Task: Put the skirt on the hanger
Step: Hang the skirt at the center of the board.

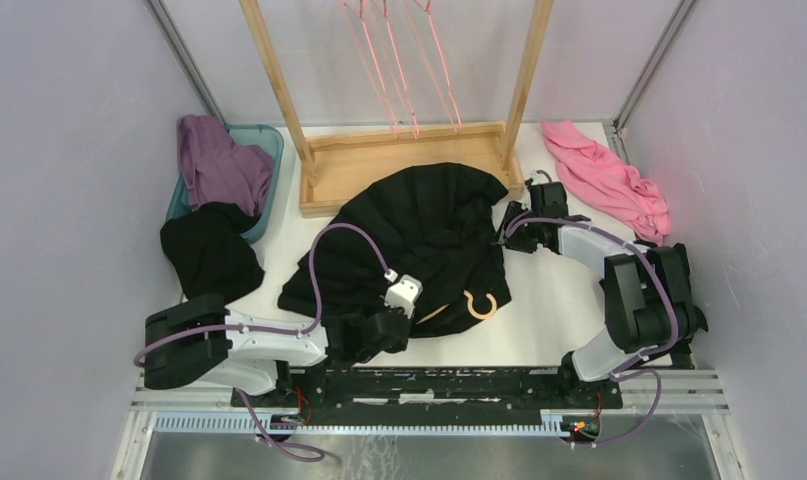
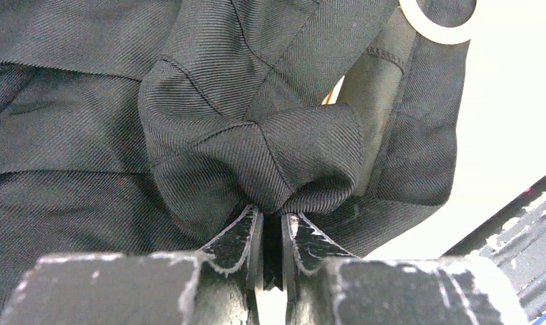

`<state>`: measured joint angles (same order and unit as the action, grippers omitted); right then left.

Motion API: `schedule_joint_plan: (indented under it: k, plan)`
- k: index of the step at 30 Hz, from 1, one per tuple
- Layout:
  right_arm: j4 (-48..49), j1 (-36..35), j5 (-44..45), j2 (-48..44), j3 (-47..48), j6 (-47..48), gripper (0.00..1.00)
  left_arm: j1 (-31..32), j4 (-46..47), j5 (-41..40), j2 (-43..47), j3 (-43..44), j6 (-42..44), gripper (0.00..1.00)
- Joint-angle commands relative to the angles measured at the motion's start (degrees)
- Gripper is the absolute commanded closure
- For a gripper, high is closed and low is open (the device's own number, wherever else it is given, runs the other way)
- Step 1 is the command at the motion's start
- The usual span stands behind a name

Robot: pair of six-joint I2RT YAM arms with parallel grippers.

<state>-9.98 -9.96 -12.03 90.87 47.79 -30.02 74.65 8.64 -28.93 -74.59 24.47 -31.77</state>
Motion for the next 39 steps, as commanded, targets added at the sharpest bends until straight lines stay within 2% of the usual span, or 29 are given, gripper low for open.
schedule_joint_plan:
  k: [1,4,7,11,17,21,27,28,30,32,33,39]
  plan:
    - [1.64,1.05,1.78,-4.70,0.70,0.99,0.49,0.34,-4.04,0.22,-0.80,1.26,-1.50,0.85]
    - [-4.13,0.89,2.55,-12.72,-2.09,2.38,0.42,0.38,-5.39,0.92,-1.10,3.81,-0.59,0.79]
    - [-11.88,0.82,3.22,-20.73,-3.07,4.30,0.41,0.84,-7.92,1.52,-2.45,7.43,0.31,0.67]
    - [-18.07,0.83,-0.67,-26.56,-4.72,4.49,0.39,2.02,-11.06,1.21,-4.45,11.69,0.76,0.56]
    - [-18.94,0.86,-5.31,-33.08,-9.73,2.95,0.39,3.08,-11.68,1.94,-7.52,15.35,3.27,0.53]
    - [-19.12,0.88,-6.43,-34.97,-10.55,2.66,0.38,3.12,-12.13,-1.11,-10.81,16.71,5.04,0.53]
    - [-16.57,0.84,-10.30,-34.08,-11.74,1.81,0.38,3.70,-9.41,-0.95,-7.21,17.12,8.77,0.50]
    - [-16.10,0.82,-10.52,-33.61,-12.02,1.80,0.38,3.66,-10.04,-0.15,-6.30,17.71,9.16,0.47]
    - [-15.30,0.88,-10.83,-33.04,-12.56,1.80,0.38,3.67,-11.91,1.02,-4.16,18.87,9.41,0.33]
    - [-14.89,0.83,-11.15,-32.71,-12.79,1.78,0.38,3.66,-14.39,1.37,-2.32,19.89,9.23,0.04]
    - [-14.67,0.88,-11.27,-32.69,-12.87,1.76,0.38,3.66,-15.30,1.14,-1.49,20.21,9.30,0.01]
    - [-13.66,0.83,-11.79,-32.58,-12.97,1.28,0.38,3.19,-14.98,-0.76,-2.90,21.61,11.80,0.01]
